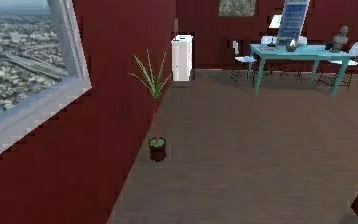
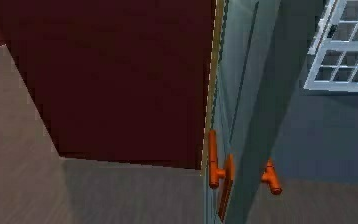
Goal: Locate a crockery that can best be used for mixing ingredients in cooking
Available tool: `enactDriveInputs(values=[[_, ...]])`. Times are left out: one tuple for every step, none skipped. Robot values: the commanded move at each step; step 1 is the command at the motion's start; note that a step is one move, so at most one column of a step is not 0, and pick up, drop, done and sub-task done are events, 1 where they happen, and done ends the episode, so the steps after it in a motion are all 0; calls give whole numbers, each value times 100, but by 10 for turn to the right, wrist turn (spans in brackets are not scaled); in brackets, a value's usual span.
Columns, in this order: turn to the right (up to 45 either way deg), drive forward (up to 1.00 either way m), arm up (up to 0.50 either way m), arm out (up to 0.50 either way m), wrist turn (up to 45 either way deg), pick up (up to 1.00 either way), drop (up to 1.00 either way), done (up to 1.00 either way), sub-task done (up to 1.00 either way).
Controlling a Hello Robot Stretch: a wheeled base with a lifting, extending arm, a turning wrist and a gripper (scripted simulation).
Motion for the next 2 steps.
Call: enactDriveInputs(values=[[390,0,0,0,0,0,0,0,0],[0,100,0,0,0,0,0,0,0]])
